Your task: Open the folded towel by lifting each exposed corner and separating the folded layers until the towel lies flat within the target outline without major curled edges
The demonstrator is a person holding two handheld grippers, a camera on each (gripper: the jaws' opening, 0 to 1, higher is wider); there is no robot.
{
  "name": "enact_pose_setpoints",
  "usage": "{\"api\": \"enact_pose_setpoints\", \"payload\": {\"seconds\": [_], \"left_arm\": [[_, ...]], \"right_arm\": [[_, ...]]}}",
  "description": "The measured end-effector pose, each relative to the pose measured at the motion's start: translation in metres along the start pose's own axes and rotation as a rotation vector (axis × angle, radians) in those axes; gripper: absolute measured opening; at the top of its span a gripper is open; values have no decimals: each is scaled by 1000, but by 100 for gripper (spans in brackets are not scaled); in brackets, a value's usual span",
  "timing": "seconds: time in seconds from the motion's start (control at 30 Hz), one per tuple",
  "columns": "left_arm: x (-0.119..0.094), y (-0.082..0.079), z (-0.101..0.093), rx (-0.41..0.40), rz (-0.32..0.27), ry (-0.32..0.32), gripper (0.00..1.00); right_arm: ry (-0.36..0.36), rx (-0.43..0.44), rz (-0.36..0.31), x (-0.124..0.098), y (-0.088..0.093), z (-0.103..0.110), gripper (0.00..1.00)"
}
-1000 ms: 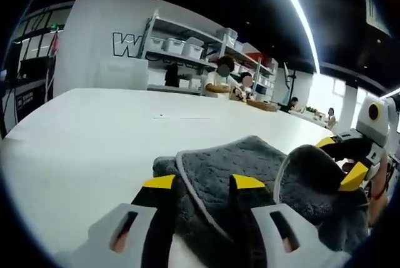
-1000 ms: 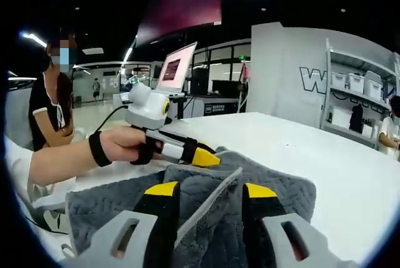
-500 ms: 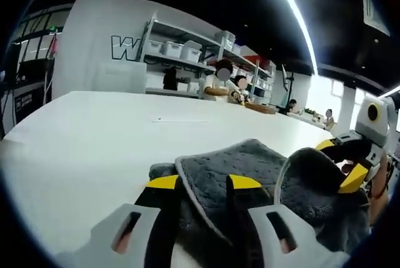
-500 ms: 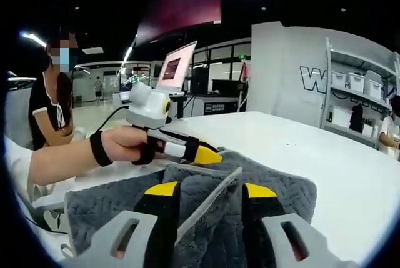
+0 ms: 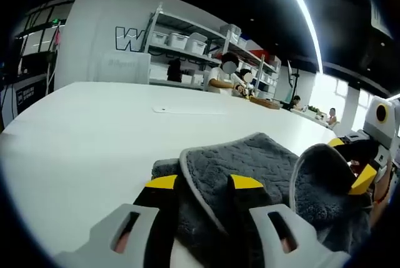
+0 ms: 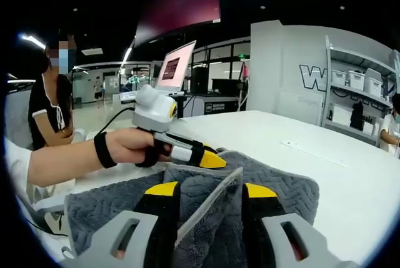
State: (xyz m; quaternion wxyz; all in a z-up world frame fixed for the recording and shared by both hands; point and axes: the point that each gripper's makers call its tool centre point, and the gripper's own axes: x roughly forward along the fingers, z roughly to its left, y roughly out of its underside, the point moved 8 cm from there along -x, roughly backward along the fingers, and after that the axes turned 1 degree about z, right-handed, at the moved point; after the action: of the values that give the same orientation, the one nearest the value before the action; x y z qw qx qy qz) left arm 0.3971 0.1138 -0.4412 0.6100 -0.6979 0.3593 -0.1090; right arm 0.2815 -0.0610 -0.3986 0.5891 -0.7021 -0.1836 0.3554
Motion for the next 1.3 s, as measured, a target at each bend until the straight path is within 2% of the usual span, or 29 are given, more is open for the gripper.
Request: {"api": "enact_pose_setpoints", "payload": {"seconds": [0.27,0.43,0.6,0.73,0.8,0.9,1.0,1.2,1.3], "left_arm": [[4,-5,1,2,4,8,23],[8,-4,2,2,15,15,16],[7,-2,1,3,25,7,11],[7,-1,3,3,32,4,10],[7,-2,2,31,34,-5,8],[9,-2,4,23,37,8,3],[11,-4,6,26,33,1,2],[13,-5,7,41,32,-5,1],[13,-6,9,36,33,-4,1]], "right_arm": [[0,13,2,3,-2,-2,34],[9,50,-14,6,-4,-4,34],[24,74,-2,10,-2,-8,34],[19,147,-1,11,0,-10,34],[20,165,6,11,1,-10,34],[28,178,7,11,2,-11,37],[3,203,-20,10,-2,-8,39],[17,200,-8,12,-3,-9,38],[23,204,4,14,0,-11,35]]}}
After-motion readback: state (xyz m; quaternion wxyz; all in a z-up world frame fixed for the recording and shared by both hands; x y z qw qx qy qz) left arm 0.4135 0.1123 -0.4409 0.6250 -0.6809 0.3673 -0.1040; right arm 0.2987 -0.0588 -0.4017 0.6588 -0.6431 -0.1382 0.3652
